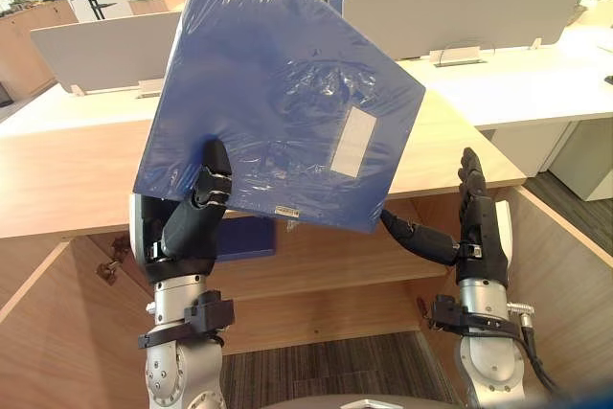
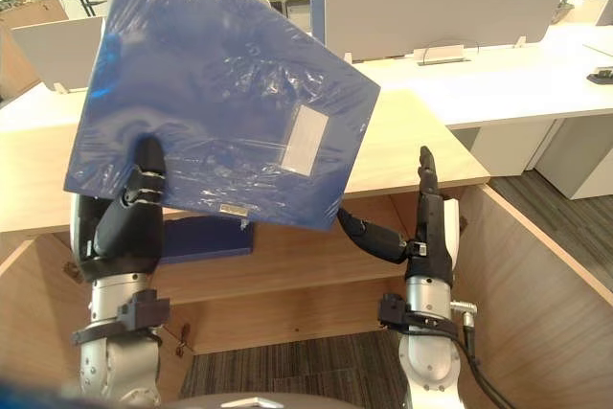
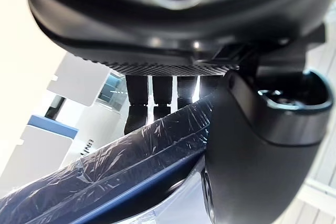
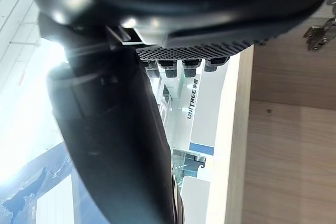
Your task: Walk over to the cabinet, pick up the folder, carry it to the office cabinet, place the folder inside the office cabinet, then close the office cabinet door
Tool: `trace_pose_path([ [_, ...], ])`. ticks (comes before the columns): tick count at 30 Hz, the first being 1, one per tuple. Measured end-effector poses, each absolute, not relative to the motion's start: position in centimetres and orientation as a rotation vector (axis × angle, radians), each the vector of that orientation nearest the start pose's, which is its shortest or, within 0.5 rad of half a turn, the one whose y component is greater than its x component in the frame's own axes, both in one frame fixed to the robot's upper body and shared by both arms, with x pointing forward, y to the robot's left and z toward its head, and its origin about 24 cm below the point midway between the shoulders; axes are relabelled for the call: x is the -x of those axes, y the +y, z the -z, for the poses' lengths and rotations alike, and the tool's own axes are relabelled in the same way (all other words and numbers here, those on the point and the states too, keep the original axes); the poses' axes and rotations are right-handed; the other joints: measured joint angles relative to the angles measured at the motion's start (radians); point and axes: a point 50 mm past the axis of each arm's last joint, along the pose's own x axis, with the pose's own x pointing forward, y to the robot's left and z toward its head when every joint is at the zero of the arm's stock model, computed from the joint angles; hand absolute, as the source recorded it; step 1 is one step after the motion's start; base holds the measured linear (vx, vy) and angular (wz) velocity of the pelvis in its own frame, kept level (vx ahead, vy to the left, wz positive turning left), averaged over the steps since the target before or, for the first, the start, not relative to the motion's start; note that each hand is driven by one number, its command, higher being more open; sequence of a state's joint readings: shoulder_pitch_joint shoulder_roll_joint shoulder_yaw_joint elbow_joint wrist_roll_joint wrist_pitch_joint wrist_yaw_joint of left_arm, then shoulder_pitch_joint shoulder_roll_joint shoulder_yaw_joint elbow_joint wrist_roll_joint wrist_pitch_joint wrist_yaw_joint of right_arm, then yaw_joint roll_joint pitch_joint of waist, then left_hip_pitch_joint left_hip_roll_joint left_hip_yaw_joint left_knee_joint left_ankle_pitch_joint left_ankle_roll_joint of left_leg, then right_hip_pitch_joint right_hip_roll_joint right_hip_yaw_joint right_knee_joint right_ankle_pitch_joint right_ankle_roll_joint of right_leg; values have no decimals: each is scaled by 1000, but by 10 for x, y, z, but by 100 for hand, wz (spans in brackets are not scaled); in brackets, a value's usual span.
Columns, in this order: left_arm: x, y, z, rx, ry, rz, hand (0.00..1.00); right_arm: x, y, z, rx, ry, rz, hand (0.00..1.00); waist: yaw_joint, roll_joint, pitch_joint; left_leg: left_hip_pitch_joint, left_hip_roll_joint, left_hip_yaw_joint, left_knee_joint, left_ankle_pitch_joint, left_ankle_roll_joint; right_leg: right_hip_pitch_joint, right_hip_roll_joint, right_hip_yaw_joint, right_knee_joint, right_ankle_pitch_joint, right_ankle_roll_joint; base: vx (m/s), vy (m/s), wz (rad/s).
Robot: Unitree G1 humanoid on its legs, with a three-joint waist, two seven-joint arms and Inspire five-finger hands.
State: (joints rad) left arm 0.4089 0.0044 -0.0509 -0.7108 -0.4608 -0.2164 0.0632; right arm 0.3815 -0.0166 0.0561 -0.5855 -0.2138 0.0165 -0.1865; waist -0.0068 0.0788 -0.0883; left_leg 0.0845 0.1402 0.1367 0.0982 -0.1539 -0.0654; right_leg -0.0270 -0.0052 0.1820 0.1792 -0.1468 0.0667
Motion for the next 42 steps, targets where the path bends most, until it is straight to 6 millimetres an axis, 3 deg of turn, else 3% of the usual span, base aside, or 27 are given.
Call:
trace_pose_path([
  [6,-165,176,-150,350,-591,-22,0,-190,-174,-109,201,-271,191,100,1,0,-1,-13,-10,-23,1,10,13,13,-12,-17,-23,22,3,-95,25,9],
  [11,-183,170,-139,14,-496,187,0,-204,-162,-146,152,-523,59,100,0,-2,0,-21,-11,-41,0,23,12,13,-13,-33,-27,34,0,-74,2,8],
  [15,-192,169,-146,-67,-523,228,0,-205,-161,-156,165,-592,-17,100,3,-11,6,-23,-12,-44,0,27,13,13,-14,-35,-27,38,-1,-44,7,2],
  [33,-205,173,-154,-85,-566,208,0,-210,-163,-158,128,-593,-104,100,2,-28,18,-22,-16,-31,-1,28,14,11,-17,-17,-43,55,-3,-18,12,-2],
  [38,-209,187,-156,-56,-537,258,0,-214,-170,-154,125,-550,-195,100,2,-28,18,-31,-16,-33,-3,33,16,11,-17,-18,-62,69,-3,-22,8,0],
  [42,-222,203,-170,-79,-514,365,0,-221,-180,-159,192,-523,-298,100,7,-32,18,-30,-16,-35,-9,39,15,12,-18,-22,-61,70,-3,-16,3,1],
])
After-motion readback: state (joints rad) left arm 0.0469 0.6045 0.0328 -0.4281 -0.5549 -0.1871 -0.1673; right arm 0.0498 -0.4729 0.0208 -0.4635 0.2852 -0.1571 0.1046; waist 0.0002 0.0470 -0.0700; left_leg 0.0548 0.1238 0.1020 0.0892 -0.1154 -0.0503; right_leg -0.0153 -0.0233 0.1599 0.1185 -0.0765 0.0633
